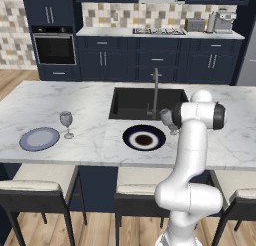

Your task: Retrieve the wine glasses from the counter and place one next to each plate.

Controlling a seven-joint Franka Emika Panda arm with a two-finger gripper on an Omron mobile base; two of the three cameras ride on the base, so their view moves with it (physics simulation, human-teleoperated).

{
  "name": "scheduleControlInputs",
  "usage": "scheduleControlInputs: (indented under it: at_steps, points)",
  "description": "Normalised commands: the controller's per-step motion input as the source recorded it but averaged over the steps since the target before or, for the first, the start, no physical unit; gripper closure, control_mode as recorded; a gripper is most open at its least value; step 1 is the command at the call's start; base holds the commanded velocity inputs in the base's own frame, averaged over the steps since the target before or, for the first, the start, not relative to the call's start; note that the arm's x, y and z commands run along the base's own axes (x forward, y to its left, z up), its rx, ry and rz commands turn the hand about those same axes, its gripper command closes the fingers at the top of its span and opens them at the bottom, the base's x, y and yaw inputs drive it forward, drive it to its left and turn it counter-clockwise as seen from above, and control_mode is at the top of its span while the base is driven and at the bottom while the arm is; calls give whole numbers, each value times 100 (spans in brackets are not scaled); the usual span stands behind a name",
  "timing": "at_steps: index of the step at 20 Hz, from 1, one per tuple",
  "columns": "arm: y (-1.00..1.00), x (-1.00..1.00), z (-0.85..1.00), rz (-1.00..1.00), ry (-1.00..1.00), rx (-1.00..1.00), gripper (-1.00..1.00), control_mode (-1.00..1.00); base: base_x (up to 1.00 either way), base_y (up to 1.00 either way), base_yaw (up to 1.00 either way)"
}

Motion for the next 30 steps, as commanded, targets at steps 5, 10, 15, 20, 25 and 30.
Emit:
scheduleControlInputs:
  at_steps: [5, 10, 15, 20, 25, 30]
  points:
    - [0, 35, -32, 0, 0, 0, 100, -100, 0, 0, 0]
    - [0, 35, -46, 0, 0, 0, 100, -100, 0, 0, 0]
    - [-1, 10, -37, 0, 0, 0, 100, -100, 0, 0, 0]
    - [0, -20, -39, 0, 0, -1, 100, -100, 0, 0, 0]
    - [-4, -41, -53, 0, 0, -1, 100, -100, 0, 0, 0]
    - [-27, 0, -53, 0, 4, -5, 100, -100, 0, 0, 0]
